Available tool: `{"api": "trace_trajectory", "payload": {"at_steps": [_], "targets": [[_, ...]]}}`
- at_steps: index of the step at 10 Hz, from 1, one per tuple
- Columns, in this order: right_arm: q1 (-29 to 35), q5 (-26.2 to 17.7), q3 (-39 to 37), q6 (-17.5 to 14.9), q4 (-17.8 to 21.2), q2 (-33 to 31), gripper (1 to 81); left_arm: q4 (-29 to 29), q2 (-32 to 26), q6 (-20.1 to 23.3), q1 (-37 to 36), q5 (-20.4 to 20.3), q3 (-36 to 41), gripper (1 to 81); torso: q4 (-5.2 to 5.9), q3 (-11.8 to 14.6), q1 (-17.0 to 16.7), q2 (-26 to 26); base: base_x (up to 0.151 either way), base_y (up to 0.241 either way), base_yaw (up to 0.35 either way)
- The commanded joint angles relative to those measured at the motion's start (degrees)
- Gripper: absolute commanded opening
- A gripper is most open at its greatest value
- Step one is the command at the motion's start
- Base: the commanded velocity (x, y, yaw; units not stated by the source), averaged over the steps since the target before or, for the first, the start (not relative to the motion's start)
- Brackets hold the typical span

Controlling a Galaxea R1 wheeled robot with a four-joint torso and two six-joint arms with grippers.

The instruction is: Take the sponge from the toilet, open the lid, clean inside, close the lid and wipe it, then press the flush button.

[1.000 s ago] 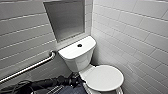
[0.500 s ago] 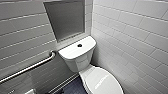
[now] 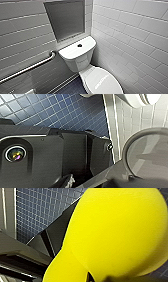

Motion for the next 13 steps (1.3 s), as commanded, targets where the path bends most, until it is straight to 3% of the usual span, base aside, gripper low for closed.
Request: {"api": "trace_trajectory", "payload": {"at_steps": [1, 4, 7, 11, 12, 13], "targets": [[7.41, 1.47, 17.99, -0.06, -0.99, -15.33, 1.0, 14.42, 0.16, 0.36, 8.40, -1.64, 4.22, 81.1, 0.00, 0.00, 0.00, 0.00, 0.000, 0.000, 0.000], [20.07, 0.33, 22.14, 0.20, 1.30, -18.85, 1.0, 19.08, 6.22, 0.36, 14.47, -1.64, -1.14, 81.1, 0.00, 0.00, 0.00, 0.00, 0.000, 0.000, 0.000], [33.34, -6.96, 20.46, 0.29, 5.34, -18.77, 1.0, 19.17, 9.39, 0.36, 17.55, -1.64, -6.94, 81.1, 0.00, 0.00, 0.00, 0.00, 0.000, 0.000, 0.000], [47.06, -15.66, 16.60, 0.38, 8.95, -16.67, 1.0, 19.35, 10.97, 0.36, 19.49, -1.64, -7.56, 81.1, 0.00, 0.00, 0.00, 0.00, 0.000, 0.000, 0.000], [50.22, -17.67, 14.93, 0.46, 9.64, -15.09, 1.0, 19.35, 11.24, 0.36, 19.57, -1.64, -7.90, 81.1, 0.00, 0.00, 3.69, -5.73, 0.000, 0.000, 0.000], [53.38, -19.79, 13.18, 0.46, 10.88, -13.33, 1.0, 19.26, 11.67, 0.36, 19.57, -1.64, -8.34, 81.1, 0.00, 0.00, 3.78, -5.95, 0.000, 0.000, 0.000]]}}
